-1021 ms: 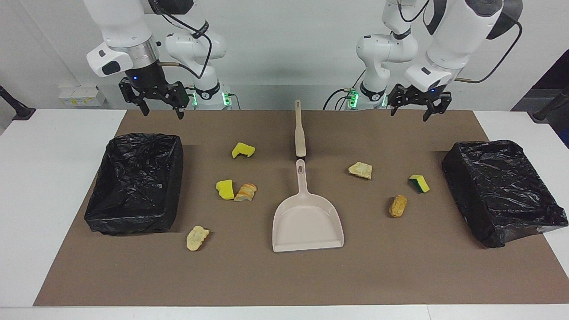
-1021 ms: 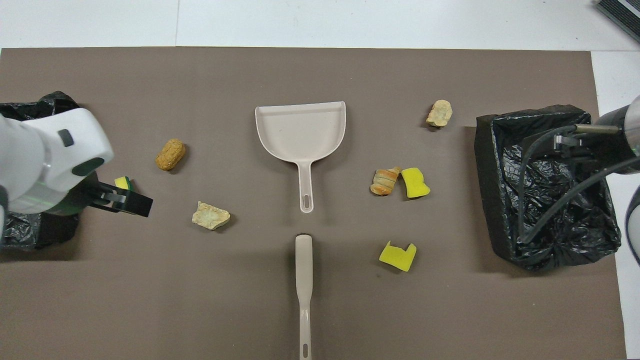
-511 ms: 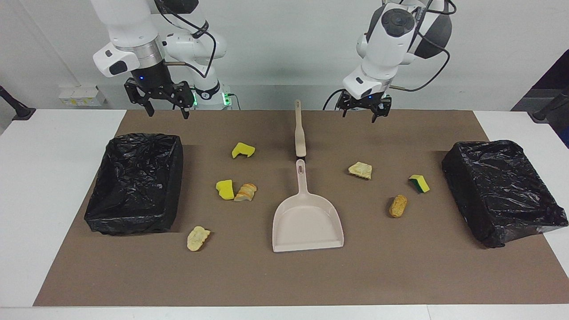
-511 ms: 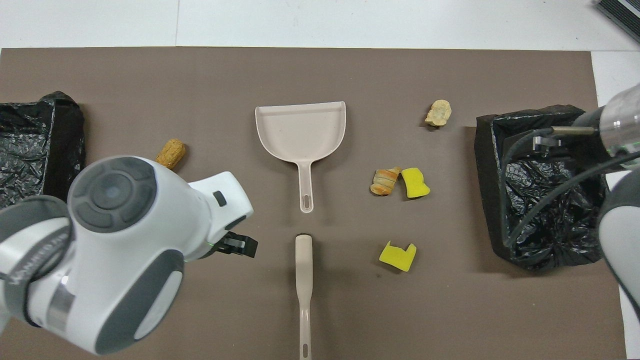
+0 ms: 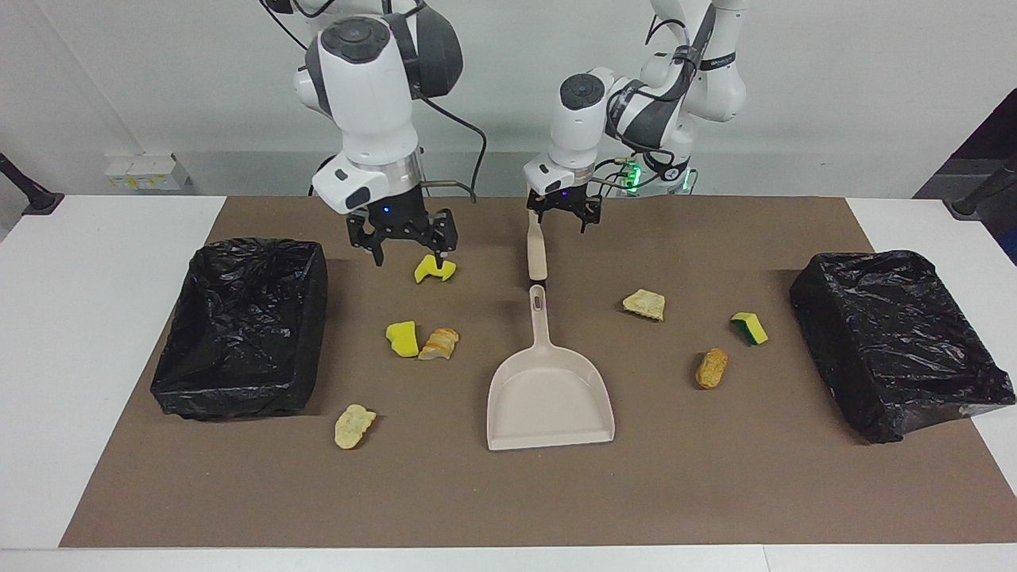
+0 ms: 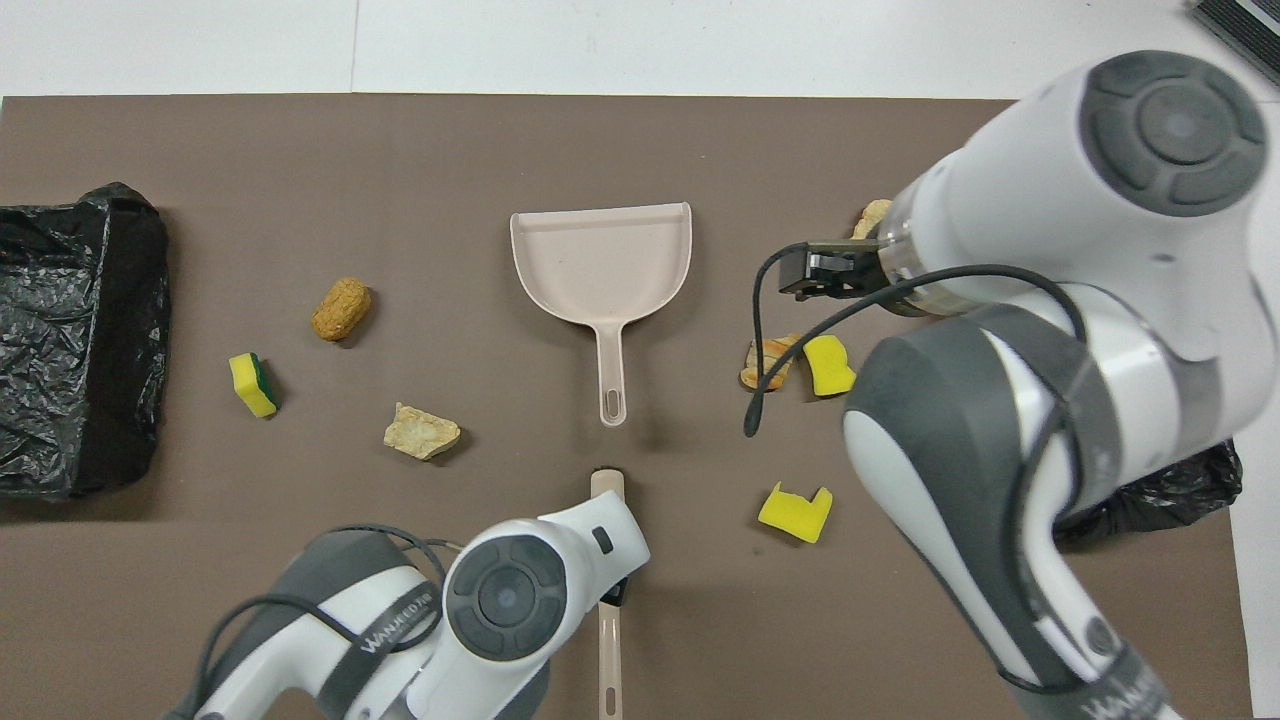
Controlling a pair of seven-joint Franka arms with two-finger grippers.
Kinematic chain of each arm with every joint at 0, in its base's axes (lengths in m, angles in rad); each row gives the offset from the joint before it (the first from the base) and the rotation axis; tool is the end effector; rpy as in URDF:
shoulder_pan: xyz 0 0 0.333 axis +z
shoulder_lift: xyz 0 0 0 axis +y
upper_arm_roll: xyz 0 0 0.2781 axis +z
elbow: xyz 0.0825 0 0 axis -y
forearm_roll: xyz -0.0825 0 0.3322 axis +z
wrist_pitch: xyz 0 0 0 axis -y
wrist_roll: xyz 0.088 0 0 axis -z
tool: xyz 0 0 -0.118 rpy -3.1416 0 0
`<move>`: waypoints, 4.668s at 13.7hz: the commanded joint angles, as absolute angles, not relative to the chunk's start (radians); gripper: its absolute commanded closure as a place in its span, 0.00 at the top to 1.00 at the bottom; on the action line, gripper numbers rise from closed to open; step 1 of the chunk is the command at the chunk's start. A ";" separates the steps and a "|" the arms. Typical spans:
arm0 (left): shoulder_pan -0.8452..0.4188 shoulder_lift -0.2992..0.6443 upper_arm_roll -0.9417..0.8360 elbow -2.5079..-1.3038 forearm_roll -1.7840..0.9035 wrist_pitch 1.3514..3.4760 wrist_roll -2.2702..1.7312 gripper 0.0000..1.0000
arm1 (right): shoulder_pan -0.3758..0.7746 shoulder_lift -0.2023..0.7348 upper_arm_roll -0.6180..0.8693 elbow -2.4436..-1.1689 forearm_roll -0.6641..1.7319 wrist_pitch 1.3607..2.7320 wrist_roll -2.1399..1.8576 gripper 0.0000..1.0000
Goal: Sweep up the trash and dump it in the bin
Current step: 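Grasp the beige dustpan handle with the right gripper, then lift the dustpan with the right gripper while the left gripper grasps the brush, then sweep the sponge and bread pieces toward the dustpan with the left gripper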
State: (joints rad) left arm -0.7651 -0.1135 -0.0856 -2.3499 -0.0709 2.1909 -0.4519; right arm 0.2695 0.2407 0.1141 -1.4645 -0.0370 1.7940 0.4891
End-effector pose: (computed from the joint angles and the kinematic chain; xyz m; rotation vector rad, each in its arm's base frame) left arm 0.2913 -0.3369 0.3564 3.0809 -0.5535 -0.1015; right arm 0.5459 0.2092 0.5117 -3.1050 0.1607 -0.1336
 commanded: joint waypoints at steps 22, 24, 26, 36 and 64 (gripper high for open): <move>-0.985 -0.252 -0.086 -2.649 -0.077 2.562 -0.649 0.69 | 0.525 0.546 0.115 -1.562 -0.103 2.266 0.686 0.20; -0.985 -0.253 -0.086 -2.651 -0.074 2.562 -0.649 0.43 | 0.514 0.529 0.115 -1.563 -0.098 2.263 0.677 0.00; -0.980 -0.252 -0.086 -2.649 -0.071 2.556 -0.647 0.00 | 0.515 0.525 0.115 -1.563 -0.100 2.255 0.666 0.00; -0.686 -0.356 -0.081 -2.563 -0.052 2.277 -0.626 0.00 | 0.394 0.371 0.109 -1.514 -0.104 1.945 -0.257 0.00; 0.009 -0.115 -0.089 -2.358 0.008 2.223 0.036 0.00 | 0.321 0.442 0.130 -1.598 -0.110 2.017 -1.192 0.00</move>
State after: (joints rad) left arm 0.0510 -0.1140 -0.0994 -2.3501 -0.0003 2.1995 0.0776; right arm 0.3308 0.4772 0.1225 -1.5413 -0.1009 1.9888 -1.1540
